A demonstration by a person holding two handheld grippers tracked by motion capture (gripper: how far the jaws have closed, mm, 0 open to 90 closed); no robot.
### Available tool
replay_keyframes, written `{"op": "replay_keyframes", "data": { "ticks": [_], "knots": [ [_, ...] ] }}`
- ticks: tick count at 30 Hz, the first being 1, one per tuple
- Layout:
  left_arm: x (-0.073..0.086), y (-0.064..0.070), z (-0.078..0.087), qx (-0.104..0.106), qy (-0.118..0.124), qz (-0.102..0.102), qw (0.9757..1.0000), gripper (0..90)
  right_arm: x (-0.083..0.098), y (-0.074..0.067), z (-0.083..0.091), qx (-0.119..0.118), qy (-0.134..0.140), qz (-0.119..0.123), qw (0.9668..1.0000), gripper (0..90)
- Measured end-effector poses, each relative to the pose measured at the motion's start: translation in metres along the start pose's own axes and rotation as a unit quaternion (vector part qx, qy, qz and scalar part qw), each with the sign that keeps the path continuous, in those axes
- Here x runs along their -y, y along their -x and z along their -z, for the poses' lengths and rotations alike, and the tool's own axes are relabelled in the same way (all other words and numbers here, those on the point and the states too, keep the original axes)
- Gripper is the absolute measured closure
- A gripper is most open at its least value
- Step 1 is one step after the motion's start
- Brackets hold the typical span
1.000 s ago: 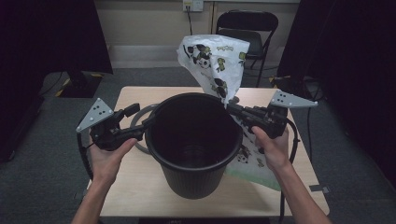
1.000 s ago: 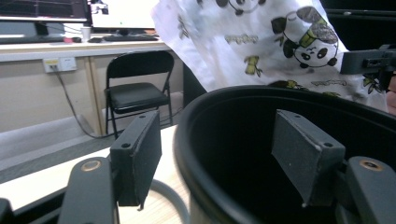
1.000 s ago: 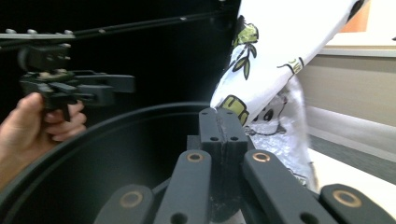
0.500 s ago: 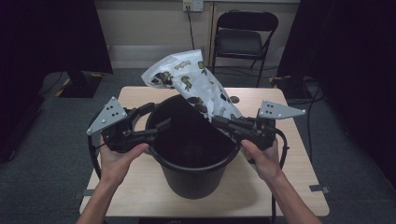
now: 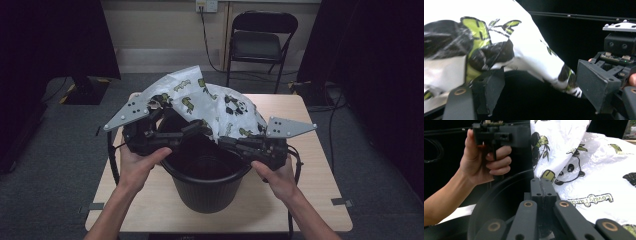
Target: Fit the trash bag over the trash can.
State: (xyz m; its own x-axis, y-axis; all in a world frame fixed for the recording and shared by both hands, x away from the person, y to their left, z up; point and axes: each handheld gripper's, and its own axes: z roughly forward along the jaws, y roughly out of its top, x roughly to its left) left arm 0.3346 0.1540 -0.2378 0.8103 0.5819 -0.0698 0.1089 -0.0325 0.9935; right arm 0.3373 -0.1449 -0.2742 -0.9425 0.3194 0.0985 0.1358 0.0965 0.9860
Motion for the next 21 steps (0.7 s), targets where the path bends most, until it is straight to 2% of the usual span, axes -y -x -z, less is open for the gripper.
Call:
{"op": "replay_keyframes", "data": {
  "ticks": [1, 3, 4, 5, 6, 7, 9, 10, 13, 18, 21],
  "knots": [
    [-0.001, 0.0, -0.001, -0.001, -0.004, -0.003, 1.0, 25.9, 0.001, 0.0, 0.0, -0.002, -0.001, 0.002, 1.0, 90.0],
    [-0.002, 0.001, -0.005, 0.003, -0.013, -0.007, 0.9999, 40.7, 0.001, -0.001, -0.001, -0.005, -0.005, 0.005, 1.0, 90.0],
    [-0.002, 0.001, -0.006, 0.011, -0.014, -0.009, 0.9998, 45.2, 0.001, -0.001, -0.001, -0.008, -0.007, 0.008, 0.9999, 90.0],
    [-0.002, 0.001, -0.008, 0.028, -0.018, -0.008, 0.9994, 57.4, 0.001, -0.002, -0.001, -0.009, -0.007, 0.009, 0.9999, 90.0],
    [-0.003, 0.003, -0.009, 0.025, -0.021, -0.013, 0.9994, 66.8, 0.001, -0.002, -0.001, -0.01, -0.007, 0.009, 0.9999, 90.0],
    [-0.002, 0.004, -0.01, 0.02, -0.029, -0.026, 0.999, 71.8, 0.001, -0.002, -0.001, -0.011, -0.01, 0.012, 0.9998, 89.6],
    [-0.002, 0.006, -0.012, 0.025, -0.039, -0.036, 0.9983, 85.1, 0.001, -0.002, -0.001, -0.012, -0.011, 0.011, 0.9998, 83.9],
    [-0.001, 0.007, -0.012, 0.023, -0.041, -0.042, 0.998, 88.1, 0.0, -0.003, -0.001, -0.012, -0.012, 0.011, 0.9998, 78.9],
    [0.0, 0.009, -0.013, 0.029, -0.05, -0.052, 0.997, 89.9, -0.001, -0.004, 0.0, -0.004, -0.009, 0.01, 0.9999, 59.4],
    [0.003, 0.013, -0.011, 0.042, -0.06, -0.069, 0.9949, 90.0, -0.012, 0.0, 0.006, 0.032, 0.011, 0.005, 0.9994, 34.4],
    [0.004, 0.015, -0.012, 0.045, -0.068, -0.078, 0.9937, 90.0, -0.022, 0.003, 0.005, 0.042, 0.02, 0.008, 0.9989, 27.2]
  ]
}}
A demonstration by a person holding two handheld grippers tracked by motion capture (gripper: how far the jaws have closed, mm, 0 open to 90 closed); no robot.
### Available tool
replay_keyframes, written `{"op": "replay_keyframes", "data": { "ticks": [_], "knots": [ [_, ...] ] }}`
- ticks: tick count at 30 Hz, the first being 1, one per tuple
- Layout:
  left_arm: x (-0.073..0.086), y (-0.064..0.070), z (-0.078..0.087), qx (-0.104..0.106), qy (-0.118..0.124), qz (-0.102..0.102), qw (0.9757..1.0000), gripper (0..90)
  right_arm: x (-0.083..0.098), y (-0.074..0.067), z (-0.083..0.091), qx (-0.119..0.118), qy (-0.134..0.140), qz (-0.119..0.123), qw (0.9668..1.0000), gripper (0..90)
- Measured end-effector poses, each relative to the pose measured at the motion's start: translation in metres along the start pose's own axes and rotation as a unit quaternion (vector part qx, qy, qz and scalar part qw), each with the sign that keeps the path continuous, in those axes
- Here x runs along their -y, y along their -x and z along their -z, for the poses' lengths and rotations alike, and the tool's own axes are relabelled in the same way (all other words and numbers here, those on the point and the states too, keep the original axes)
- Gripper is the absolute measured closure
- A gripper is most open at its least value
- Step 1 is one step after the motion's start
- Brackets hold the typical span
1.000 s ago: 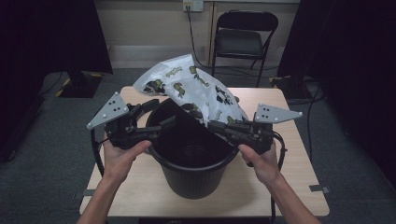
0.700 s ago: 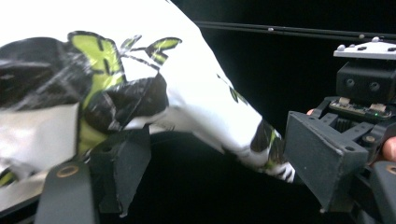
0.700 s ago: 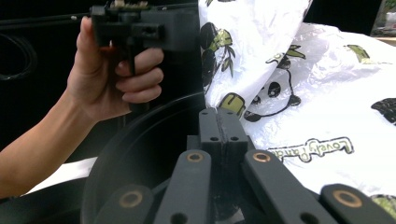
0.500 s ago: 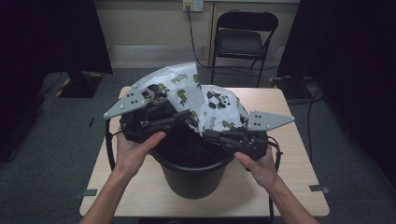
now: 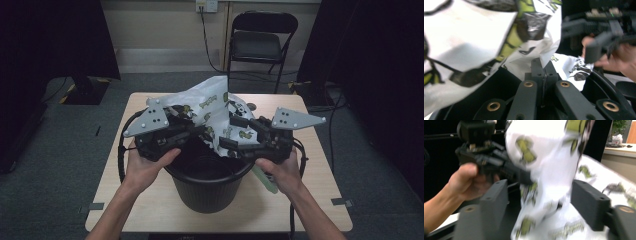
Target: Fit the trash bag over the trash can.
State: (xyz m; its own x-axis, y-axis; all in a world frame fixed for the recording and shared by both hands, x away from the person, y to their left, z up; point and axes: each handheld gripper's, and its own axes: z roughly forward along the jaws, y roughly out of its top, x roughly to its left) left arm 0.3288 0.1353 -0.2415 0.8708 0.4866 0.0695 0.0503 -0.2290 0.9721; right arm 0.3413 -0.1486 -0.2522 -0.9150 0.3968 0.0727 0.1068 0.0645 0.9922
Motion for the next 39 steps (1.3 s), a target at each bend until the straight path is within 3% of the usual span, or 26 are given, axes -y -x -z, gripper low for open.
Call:
{"op": "replay_keyframes", "data": {
  "ticks": [3, 8, 9, 11, 13, 15, 16, 19, 21, 25, 28, 30, 34, 37, 39],
  "knots": [
    [0.001, 0.001, -0.002, 0.002, -0.008, -0.007, 0.9999, 90.0, -0.013, 0.002, -0.008, 0.005, -0.007, 0.004, 1.0, 21.9],
    [-0.001, 0.004, -0.004, 0.012, -0.028, -0.022, 0.9993, 90.0, -0.031, 0.008, -0.021, 0.017, 0.007, 0.001, 0.9998, 23.0],
    [-0.001, 0.005, -0.004, 0.012, -0.033, -0.025, 0.9991, 90.0, -0.033, 0.01, -0.022, 0.019, 0.008, -0.002, 0.9998, 28.3],
    [0.0, 0.005, -0.003, 0.013, -0.034, -0.026, 0.999, 90.0, -0.035, 0.014, -0.02, -0.002, 0.014, -0.01, 0.9998, 65.7],
    [0.002, 0.004, -0.001, 0.011, -0.03, -0.025, 0.9992, 90.0, -0.033, 0.016, -0.018, 0.001, 0.012, -0.012, 0.9999, 84.0],
    [0.004, 0.002, 0.001, 0.011, -0.019, -0.011, 0.9997, 88.3, -0.029, 0.019, -0.014, 0.006, 0.005, -0.018, 0.9998, 90.0],
    [0.005, 0.001, 0.002, 0.018, -0.014, -0.004, 0.9997, 88.2, -0.026, 0.02, -0.012, 0.008, 0.003, -0.022, 0.9997, 90.0],
    [0.007, 0.001, 0.0, 0.009, -0.018, -0.001, 0.9998, 87.7, -0.018, 0.022, -0.007, 0.011, -0.006, -0.022, 0.9997, 90.0],
    [0.007, 0.0, 0.0, 0.001, -0.013, 0.005, 0.9999, 75.8, -0.012, 0.022, -0.005, 0.014, -0.013, -0.019, 0.9996, 90.0],
    [0.005, -0.001, 0.008, 0.0, 0.028, 0.015, 0.9995, 62.2, -0.002, 0.026, -0.004, 0.021, -0.038, -0.015, 0.999, 90.0],
    [0.001, -0.002, 0.012, -0.014, 0.038, 0.011, 0.9991, 60.1, 0.005, 0.029, -0.003, 0.017, -0.056, -0.016, 0.9982, 90.0],
    [-0.002, -0.003, 0.014, -0.014, 0.05, 0.01, 0.9986, 51.9, 0.008, 0.029, -0.004, 0.014, -0.072, -0.008, 0.9973, 90.0],
    [-0.011, -0.004, 0.018, -0.021, 0.07, 0.01, 0.9973, 50.0, 0.011, 0.028, -0.009, 0.012, -0.096, -0.002, 0.9953, 90.0],
    [-0.013, -0.006, 0.015, -0.029, 0.053, 0.013, 0.9981, 51.5, 0.011, 0.027, -0.011, 0.006, -0.1, 0.001, 0.995, 90.0],
    [-0.01, -0.007, 0.011, -0.033, 0.035, 0.012, 0.9988, 51.8, 0.01, 0.026, -0.011, 0.002, -0.095, 0.002, 0.9954, 73.6]
  ]
}}
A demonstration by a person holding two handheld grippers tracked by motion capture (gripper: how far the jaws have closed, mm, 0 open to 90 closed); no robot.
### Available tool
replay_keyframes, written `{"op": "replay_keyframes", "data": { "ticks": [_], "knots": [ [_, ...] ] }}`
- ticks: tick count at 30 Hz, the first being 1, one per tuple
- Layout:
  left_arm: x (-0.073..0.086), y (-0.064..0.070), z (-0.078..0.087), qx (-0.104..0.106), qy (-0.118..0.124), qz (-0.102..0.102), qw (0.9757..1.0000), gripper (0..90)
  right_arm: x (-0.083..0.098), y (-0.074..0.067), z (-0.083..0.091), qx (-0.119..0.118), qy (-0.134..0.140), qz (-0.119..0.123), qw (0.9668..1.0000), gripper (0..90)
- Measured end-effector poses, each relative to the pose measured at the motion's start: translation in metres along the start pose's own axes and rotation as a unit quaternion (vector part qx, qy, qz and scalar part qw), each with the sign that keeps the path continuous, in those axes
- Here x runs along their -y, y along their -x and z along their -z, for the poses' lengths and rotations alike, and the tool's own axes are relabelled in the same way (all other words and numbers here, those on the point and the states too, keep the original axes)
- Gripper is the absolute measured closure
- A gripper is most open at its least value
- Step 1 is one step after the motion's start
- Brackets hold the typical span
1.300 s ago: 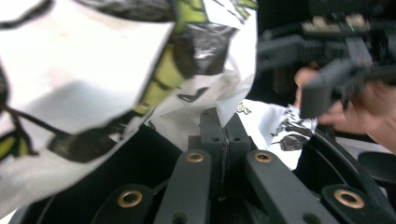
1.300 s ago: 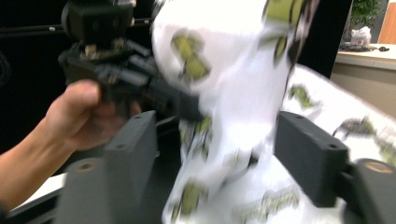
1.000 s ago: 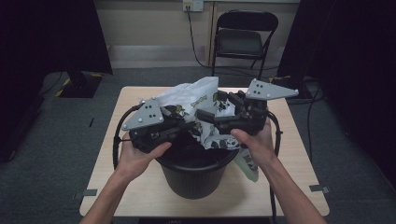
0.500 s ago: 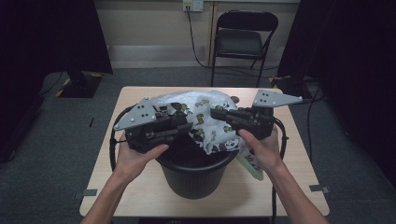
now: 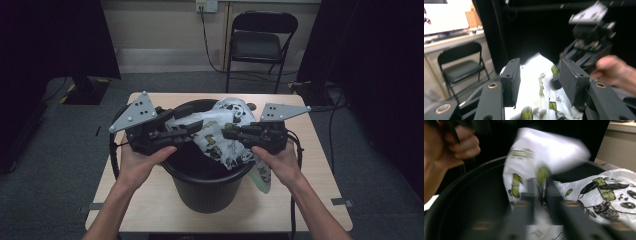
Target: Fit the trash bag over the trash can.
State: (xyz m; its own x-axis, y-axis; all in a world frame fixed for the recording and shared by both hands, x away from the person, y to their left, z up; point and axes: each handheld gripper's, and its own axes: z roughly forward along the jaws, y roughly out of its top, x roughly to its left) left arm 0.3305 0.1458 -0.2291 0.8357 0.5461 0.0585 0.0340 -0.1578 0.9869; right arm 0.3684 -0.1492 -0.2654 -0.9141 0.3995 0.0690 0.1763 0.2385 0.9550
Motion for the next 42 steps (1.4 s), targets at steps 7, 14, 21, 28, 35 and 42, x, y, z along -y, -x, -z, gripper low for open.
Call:
{"op": "replay_keyframes", "data": {
  "ticks": [7, 14, 21, 28, 35, 42],
  "knots": [
    [0.011, -0.007, -0.001, -0.002, -0.002, 0.015, 0.9999, 50.9, -0.001, 0.004, 0.01, 0.022, 0.028, -0.012, 0.9993, 50.4],
    [0.015, -0.01, 0.002, -0.007, -0.005, 0.019, 0.9998, 50.1, 0.008, 0.023, 0.018, 0.101, 0.027, -0.037, 0.9938, 37.5],
    [0.022, -0.012, 0.002, -0.007, -0.015, 0.021, 0.9996, 50.1, 0.018, 0.039, 0.015, 0.135, 0.006, -0.05, 0.9895, 34.9],
    [0.027, -0.013, 0.002, -0.008, -0.019, 0.023, 0.9995, 49.6, 0.02, 0.046, 0.012, 0.148, -0.007, -0.061, 0.9871, 60.1],
    [0.031, -0.013, -0.001, -0.009, -0.027, 0.022, 0.9994, 48.4, 0.013, 0.051, 0.019, 0.159, 0.022, -0.072, 0.9844, 89.7],
    [0.027, -0.012, -0.001, -0.008, -0.024, 0.02, 0.9995, 47.1, -0.009, 0.037, 0.016, 0.113, 0.041, -0.056, 0.9912, 90.0]
  ]
}}
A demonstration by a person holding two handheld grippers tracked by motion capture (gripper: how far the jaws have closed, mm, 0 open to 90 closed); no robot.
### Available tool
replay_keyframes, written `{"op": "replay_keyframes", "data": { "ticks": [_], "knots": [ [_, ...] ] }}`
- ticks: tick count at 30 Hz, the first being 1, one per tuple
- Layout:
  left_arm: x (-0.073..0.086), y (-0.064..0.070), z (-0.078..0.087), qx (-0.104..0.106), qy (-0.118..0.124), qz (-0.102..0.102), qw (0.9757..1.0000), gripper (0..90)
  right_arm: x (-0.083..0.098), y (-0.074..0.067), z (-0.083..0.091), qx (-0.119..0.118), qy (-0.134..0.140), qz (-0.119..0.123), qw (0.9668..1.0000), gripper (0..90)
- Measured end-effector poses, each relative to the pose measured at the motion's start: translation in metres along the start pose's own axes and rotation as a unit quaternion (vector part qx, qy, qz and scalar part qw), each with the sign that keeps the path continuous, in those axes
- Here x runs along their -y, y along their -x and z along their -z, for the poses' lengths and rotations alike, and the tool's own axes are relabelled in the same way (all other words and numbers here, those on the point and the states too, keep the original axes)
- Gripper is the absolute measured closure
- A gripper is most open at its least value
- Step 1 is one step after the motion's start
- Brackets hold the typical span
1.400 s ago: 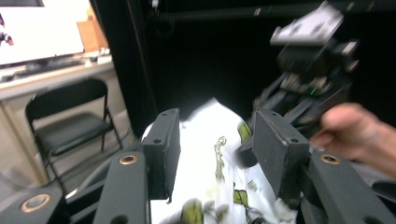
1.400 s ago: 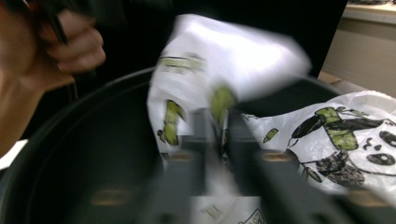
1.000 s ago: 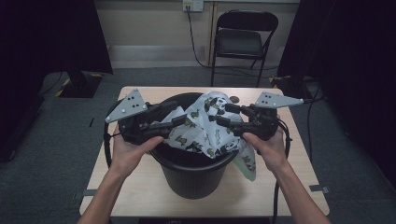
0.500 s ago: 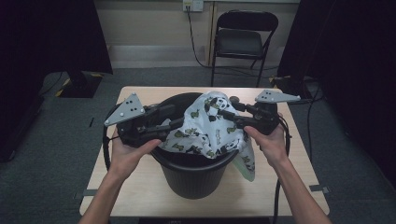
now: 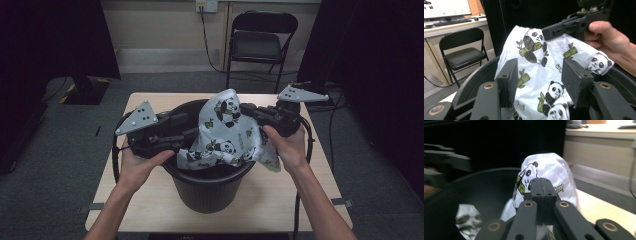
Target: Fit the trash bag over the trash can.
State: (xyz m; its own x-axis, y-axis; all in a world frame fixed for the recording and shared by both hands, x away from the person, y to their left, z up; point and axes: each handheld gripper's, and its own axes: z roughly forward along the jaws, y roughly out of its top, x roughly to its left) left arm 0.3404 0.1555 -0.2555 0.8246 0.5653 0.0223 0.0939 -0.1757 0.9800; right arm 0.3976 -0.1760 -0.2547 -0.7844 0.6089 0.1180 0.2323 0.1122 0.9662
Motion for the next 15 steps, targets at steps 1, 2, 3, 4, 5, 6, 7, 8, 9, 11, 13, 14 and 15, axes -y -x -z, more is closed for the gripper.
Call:
{"op": "replay_keyframes", "data": {
  "ticks": [1, 2, 3, 4, 5, 6, 7, 8, 9, 11, 13, 14, 15],
  "knots": [
    [-0.001, 0.001, 0.0, -0.002, 0.001, -0.001, 1.0, 46.8, -0.003, -0.005, -0.001, -0.011, 0.004, 0.005, 0.9999, 90.0],
    [-0.002, 0.001, 0.0, -0.002, 0.002, -0.002, 1.0, 46.0, -0.007, -0.011, -0.002, -0.021, 0.009, 0.01, 0.9997, 90.0],
    [-0.004, 0.002, 0.0, -0.003, 0.003, -0.001, 1.0, 44.6, -0.01, -0.017, -0.002, -0.029, 0.011, 0.014, 0.9994, 90.0],
    [-0.005, 0.003, 0.0, -0.005, 0.004, -0.003, 1.0, 42.9, -0.013, -0.023, -0.004, -0.041, 0.014, 0.017, 0.9989, 90.0],
    [-0.007, 0.003, 0.0, -0.006, 0.005, -0.004, 1.0, 41.5, -0.017, -0.029, -0.005, -0.052, 0.016, 0.021, 0.9983, 90.0],
    [-0.008, 0.004, 0.0, -0.004, 0.007, -0.004, 1.0, 40.4, -0.02, -0.035, -0.006, -0.061, 0.018, 0.024, 0.9977, 90.0],
    [-0.01, 0.005, -0.001, -0.008, 0.007, -0.004, 0.9999, 38.6, -0.023, -0.041, -0.007, -0.072, 0.02, 0.028, 0.9968, 90.0],
    [-0.011, 0.006, -0.001, -0.011, 0.006, -0.007, 0.9999, 36.9, -0.026, -0.046, -0.008, -0.083, 0.022, 0.033, 0.9958, 90.0],
    [-0.012, 0.007, -0.002, -0.012, 0.007, -0.011, 0.9999, 34.7, -0.029, -0.052, -0.009, -0.092, 0.024, 0.037, 0.9948, 90.0],
    [-0.014, 0.009, -0.004, -0.01, 0.007, -0.013, 0.9998, 34.4, -0.034, -0.063, -0.012, -0.11, 0.025, 0.047, 0.9925, 90.0],
    [-0.016, 0.01, -0.006, -0.004, 0.0, -0.023, 0.9997, 41.3, -0.037, -0.072, -0.015, -0.13, 0.023, 0.054, 0.9898, 90.0],
    [-0.015, 0.012, -0.007, -0.003, -0.001, -0.028, 0.9996, 49.2, -0.038, -0.075, -0.016, -0.14, 0.026, 0.053, 0.9884, 90.0],
    [-0.015, 0.011, -0.008, 0.007, -0.004, -0.029, 0.9995, 57.1, -0.038, -0.077, -0.017, -0.143, 0.026, 0.056, 0.9879, 89.8]
  ]
}}
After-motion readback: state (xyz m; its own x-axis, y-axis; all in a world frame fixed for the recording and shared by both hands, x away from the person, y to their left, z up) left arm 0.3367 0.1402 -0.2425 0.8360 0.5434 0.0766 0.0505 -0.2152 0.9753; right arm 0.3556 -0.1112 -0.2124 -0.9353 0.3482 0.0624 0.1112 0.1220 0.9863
